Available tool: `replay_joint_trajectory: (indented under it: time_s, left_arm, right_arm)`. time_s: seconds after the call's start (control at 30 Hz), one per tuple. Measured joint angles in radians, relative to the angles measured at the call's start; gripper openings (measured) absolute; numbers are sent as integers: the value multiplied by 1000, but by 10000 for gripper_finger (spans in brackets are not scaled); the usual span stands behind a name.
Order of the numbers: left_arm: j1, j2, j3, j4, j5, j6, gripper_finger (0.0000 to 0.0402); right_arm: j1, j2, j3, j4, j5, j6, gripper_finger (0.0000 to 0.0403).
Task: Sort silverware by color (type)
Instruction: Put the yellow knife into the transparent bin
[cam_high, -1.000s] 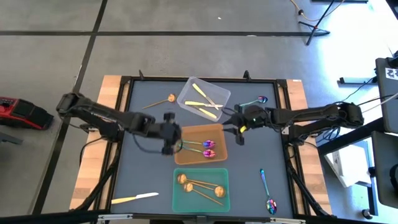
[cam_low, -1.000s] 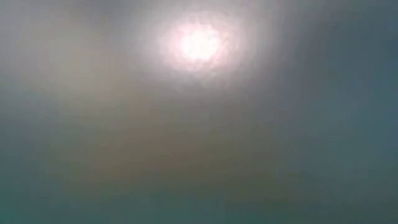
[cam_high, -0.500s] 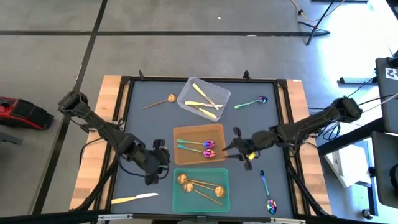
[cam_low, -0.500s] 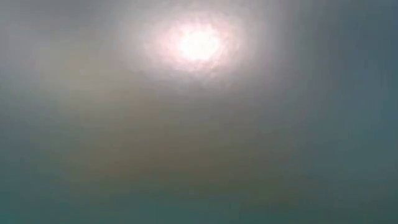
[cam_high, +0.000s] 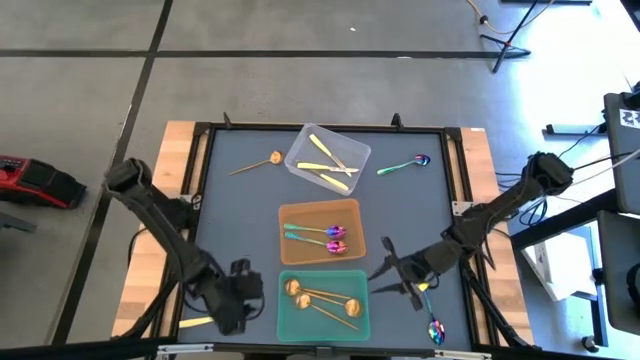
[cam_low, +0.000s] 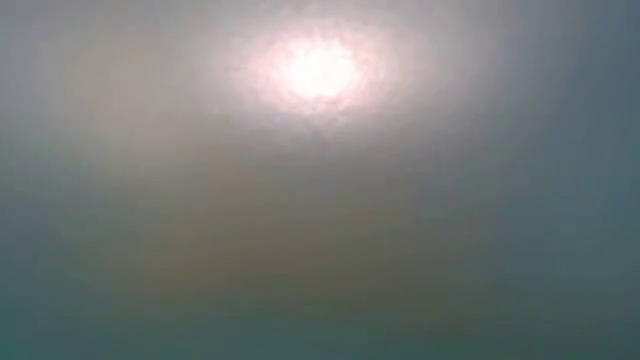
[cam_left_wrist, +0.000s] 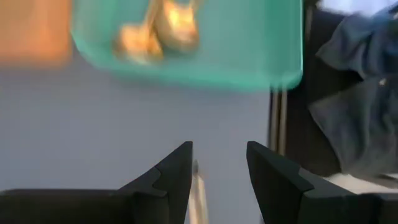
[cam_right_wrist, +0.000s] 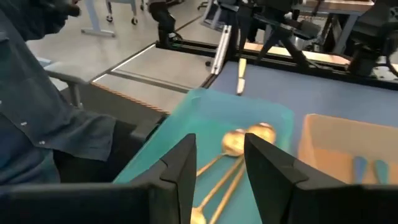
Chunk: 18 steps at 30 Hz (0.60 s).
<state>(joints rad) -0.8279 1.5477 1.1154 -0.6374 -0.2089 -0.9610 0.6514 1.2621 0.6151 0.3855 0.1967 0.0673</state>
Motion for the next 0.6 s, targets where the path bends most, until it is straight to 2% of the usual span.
replay_joint_trajectory:
  time_s: [0.13, 0.33, 0.47, 0.6]
  left_arm:
    - [-89, 66, 36, -93, 59, -282, 146]
    - [-244, 143, 38, -106, 130, -600, 146]
    - [-314, 194, 38, -173, 174, -710, 146]
    - [-329, 231, 38, -223, 201, -712, 146]
  right_arm:
    - [33, 18, 0, 23, 33, 20, 127]
    - [39, 32, 1, 25, 39, 74, 127]
    - [40, 42, 2, 36, 39, 108, 127]
    - [57, 71, 2, 46, 31, 139, 127]
